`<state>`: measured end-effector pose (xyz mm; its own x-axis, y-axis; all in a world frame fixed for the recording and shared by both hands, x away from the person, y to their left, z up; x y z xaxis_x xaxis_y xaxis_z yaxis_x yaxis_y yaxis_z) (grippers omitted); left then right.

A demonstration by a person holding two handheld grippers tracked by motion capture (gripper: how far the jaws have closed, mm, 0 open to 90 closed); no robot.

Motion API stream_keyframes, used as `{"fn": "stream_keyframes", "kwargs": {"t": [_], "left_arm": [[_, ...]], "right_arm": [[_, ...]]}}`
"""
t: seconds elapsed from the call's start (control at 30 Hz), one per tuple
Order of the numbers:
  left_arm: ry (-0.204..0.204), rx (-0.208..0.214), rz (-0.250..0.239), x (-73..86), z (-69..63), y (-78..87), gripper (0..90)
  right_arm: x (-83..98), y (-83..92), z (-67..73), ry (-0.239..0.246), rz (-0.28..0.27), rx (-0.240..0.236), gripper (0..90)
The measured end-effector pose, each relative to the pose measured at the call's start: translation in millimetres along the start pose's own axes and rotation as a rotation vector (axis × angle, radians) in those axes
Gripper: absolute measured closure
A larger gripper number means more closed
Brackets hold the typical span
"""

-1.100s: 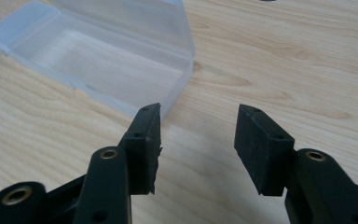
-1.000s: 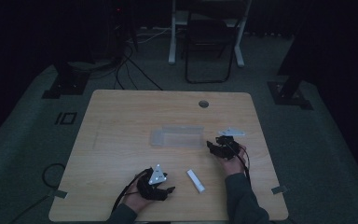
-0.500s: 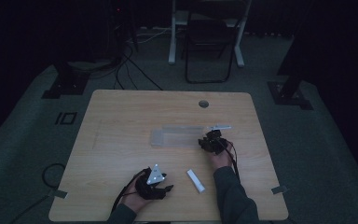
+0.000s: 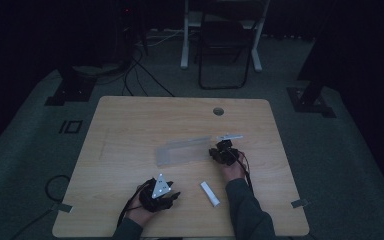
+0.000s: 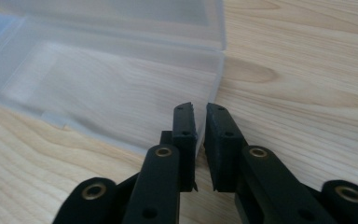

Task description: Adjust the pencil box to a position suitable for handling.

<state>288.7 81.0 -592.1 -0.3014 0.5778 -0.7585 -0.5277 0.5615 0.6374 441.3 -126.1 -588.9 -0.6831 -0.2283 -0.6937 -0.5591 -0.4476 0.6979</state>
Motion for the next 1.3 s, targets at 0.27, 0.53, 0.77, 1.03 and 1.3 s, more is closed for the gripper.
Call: {"fn": "stream_keyframes", "kwargs": {"t": [0.27, 0.53, 0.77, 1.03, 1.3], "left_arm": [[-0.029, 0.001, 0.020, 0.0, -4.6, -3.1, 53.9], [-0.058, 0.025, 0.011, -1.5, -10.8, -3.7, 53.6], [-0.060, 0.028, 0.008, -1.6, -11.2, -4.1, 52.9], [-0.059, 0.020, 0.005, -1.5, -11.0, -4.6, 52.5], [-0.057, 0.019, 0.007, -2.1, -9.8, -6.1, 51.9]], "right_arm": [[-1.3, -5.9, 15.4, 0.053, 0.002, -0.036, 88.1], [-2.7, -10.5, 28.5, 0.112, 0.014, -0.081, 88.5], [-3.5, -14.5, 42.1, 0.177, 0.024, -0.133, 87.8], [-5.7, -4.0, 40.3, 0.162, -0.035, -0.114, 57.2], [12.8, 27.5, 4.7, 0.139, -0.089, 0.008, 47.6]]}}
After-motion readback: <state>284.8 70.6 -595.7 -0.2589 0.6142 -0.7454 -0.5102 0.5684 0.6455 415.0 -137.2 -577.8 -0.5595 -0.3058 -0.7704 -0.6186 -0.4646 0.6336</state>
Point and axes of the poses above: each handheld gripper's, and its own axes: y roughly backward along the jaws, x roughly out of its underside, z roughly to its left, the point moved 6 cm from there along -y, roughly forward along the jaws, and after that the axes turned 2 degrees about -y, right-handed, at the moved point
